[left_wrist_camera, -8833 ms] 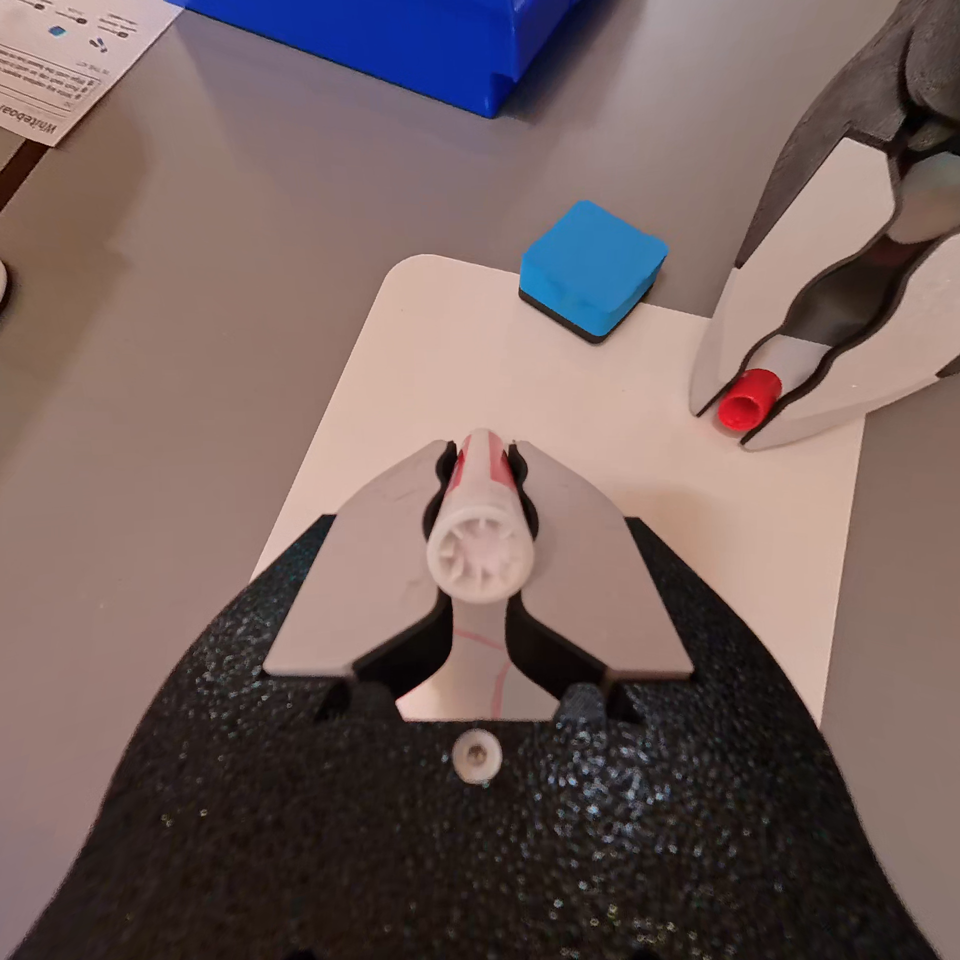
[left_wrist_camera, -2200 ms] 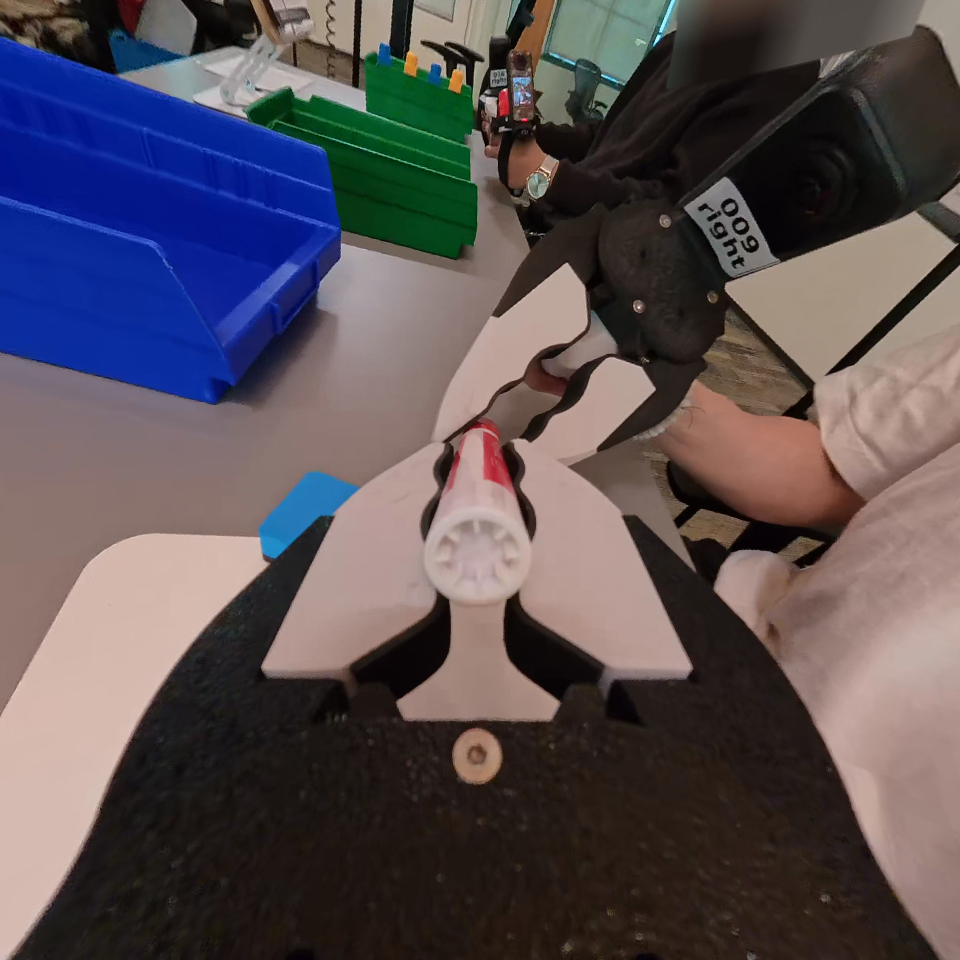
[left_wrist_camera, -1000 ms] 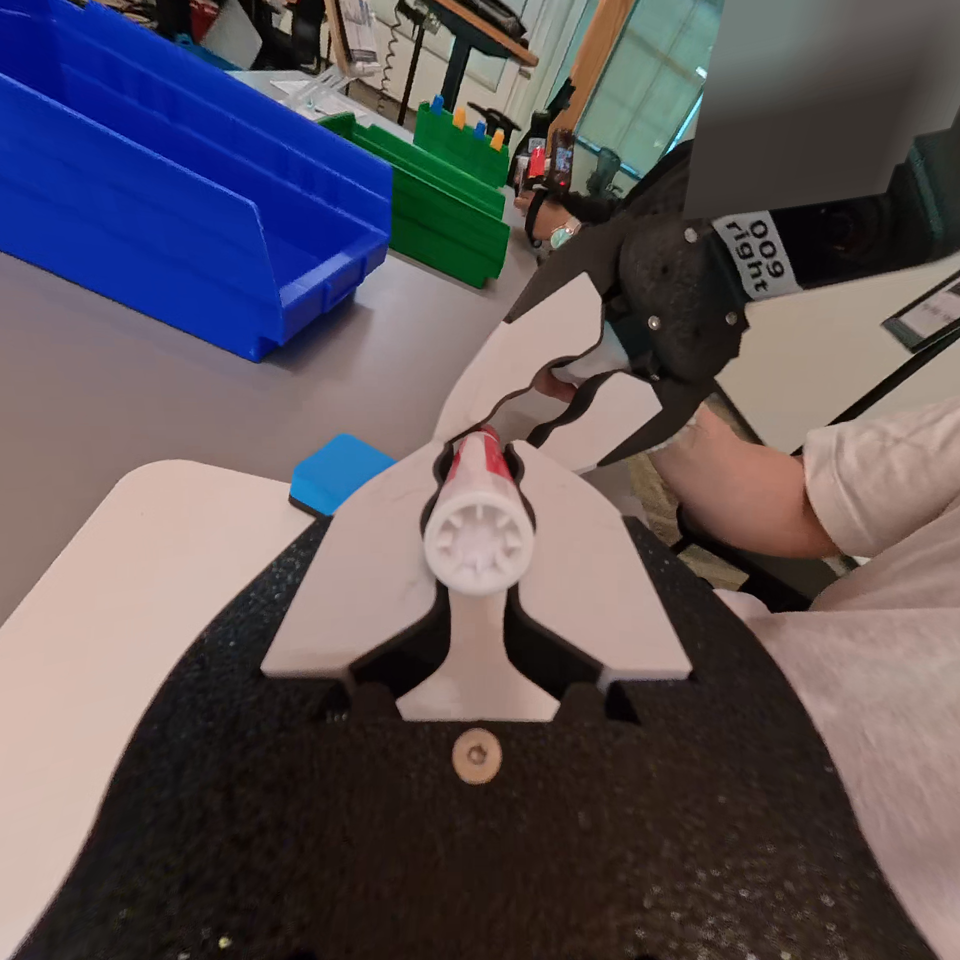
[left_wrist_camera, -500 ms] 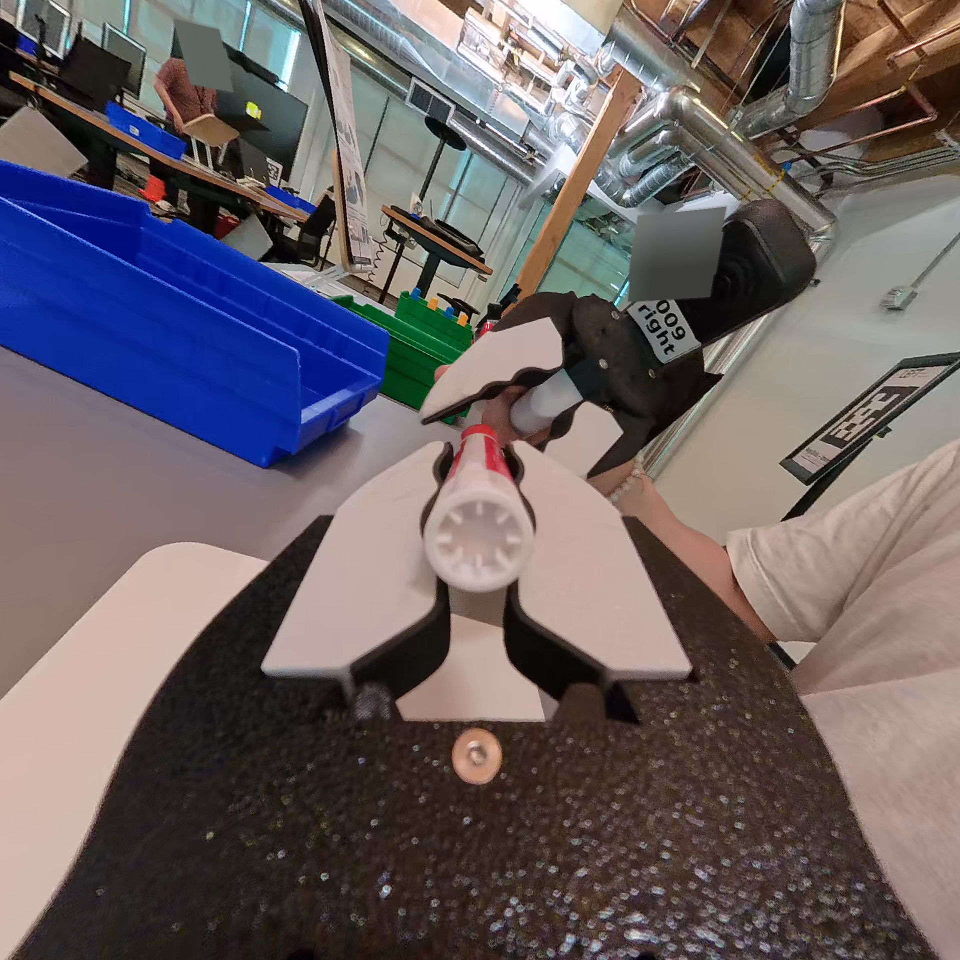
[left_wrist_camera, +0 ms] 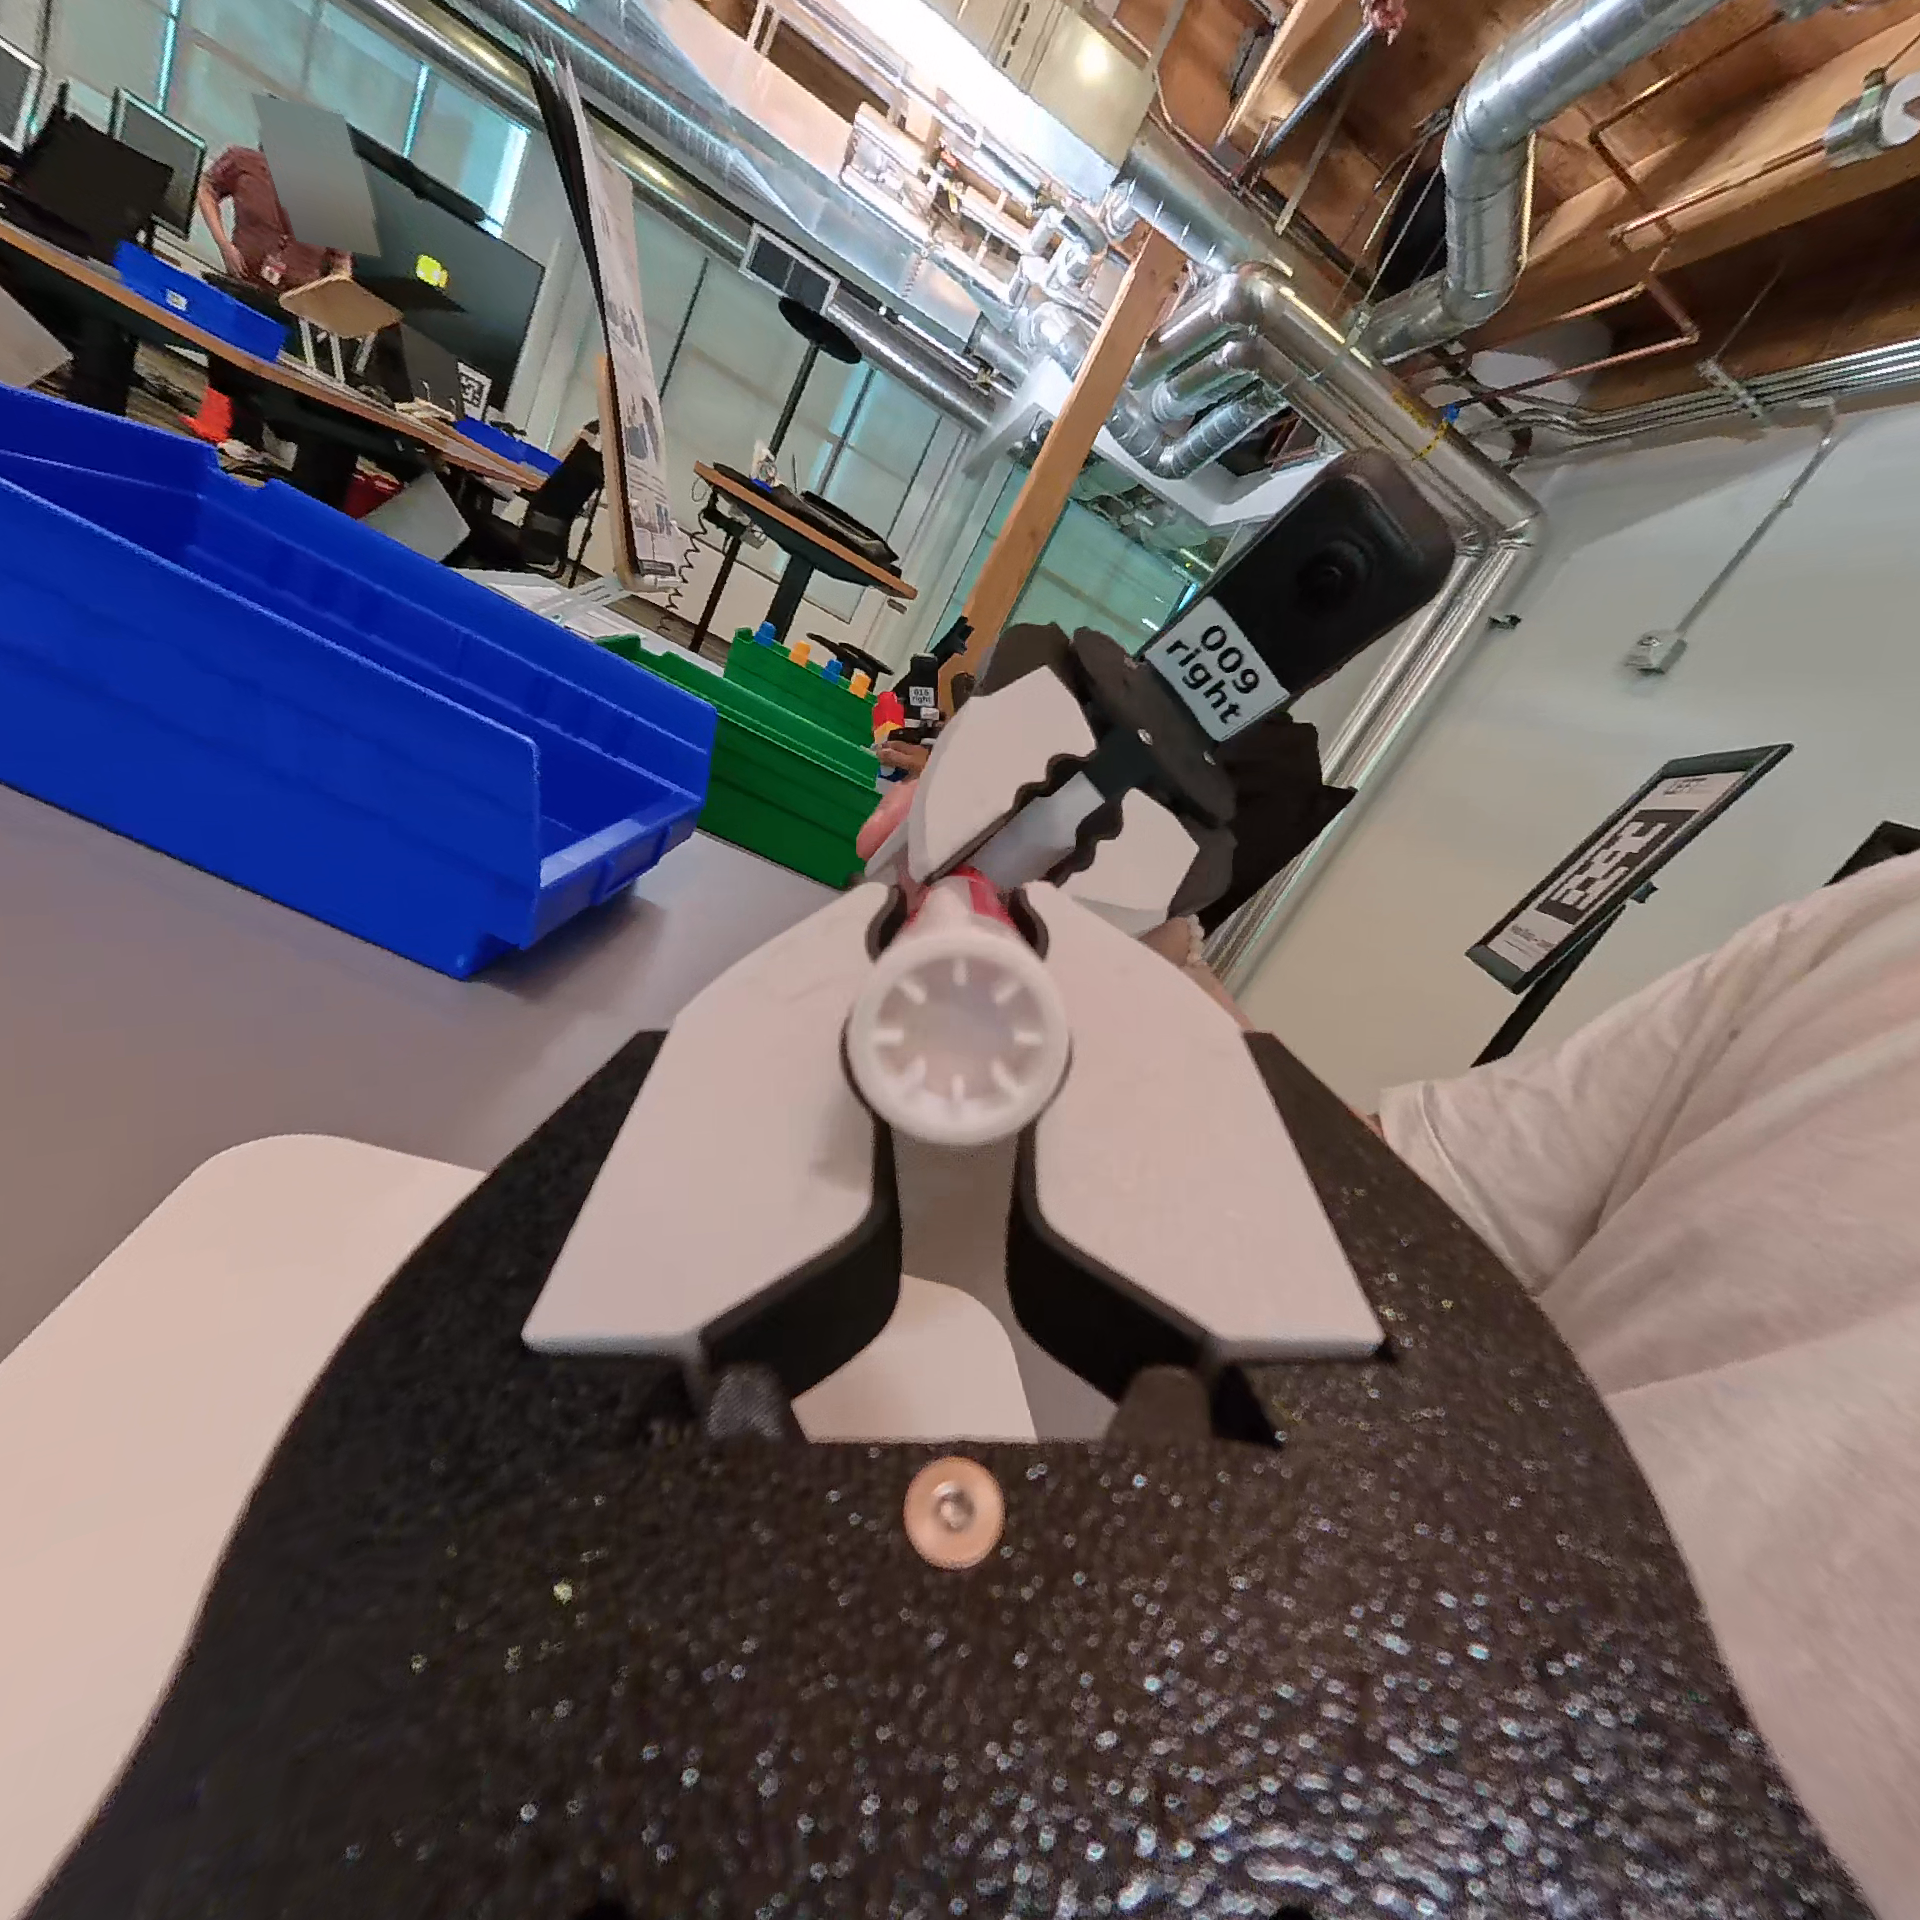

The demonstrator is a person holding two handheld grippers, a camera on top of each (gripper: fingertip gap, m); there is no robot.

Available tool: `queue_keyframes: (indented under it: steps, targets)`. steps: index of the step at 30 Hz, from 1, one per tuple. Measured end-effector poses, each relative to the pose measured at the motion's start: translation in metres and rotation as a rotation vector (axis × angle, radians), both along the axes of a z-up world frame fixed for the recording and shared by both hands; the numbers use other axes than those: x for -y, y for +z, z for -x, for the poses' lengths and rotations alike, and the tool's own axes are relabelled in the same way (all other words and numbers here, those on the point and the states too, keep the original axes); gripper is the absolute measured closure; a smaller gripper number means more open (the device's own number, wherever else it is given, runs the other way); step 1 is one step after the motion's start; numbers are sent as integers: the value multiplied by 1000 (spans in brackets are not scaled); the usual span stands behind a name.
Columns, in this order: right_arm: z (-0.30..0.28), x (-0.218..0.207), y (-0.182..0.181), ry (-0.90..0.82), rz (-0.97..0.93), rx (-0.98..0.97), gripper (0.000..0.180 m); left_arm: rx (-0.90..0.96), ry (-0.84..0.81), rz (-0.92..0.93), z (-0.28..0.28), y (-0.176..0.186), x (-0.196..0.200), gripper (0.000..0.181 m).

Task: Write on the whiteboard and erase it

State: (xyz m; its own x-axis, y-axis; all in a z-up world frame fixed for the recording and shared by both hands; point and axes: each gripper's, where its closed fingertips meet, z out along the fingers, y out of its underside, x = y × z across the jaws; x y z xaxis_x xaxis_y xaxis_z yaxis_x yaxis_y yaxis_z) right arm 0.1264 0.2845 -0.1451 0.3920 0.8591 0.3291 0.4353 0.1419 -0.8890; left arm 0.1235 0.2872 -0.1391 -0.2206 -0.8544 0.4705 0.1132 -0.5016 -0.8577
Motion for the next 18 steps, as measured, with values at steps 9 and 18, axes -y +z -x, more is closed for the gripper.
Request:
queue_keyframes:
  steps: [9, 18]
  targets:
    - [2, -1, 1, -56, 17, -53, 164, 53, -17, 60, 2, 2, -4, 163]
    - [-100, -35, 32, -426, -40, -161, 164, 13, 127, 9, 9, -2, -24, 137]
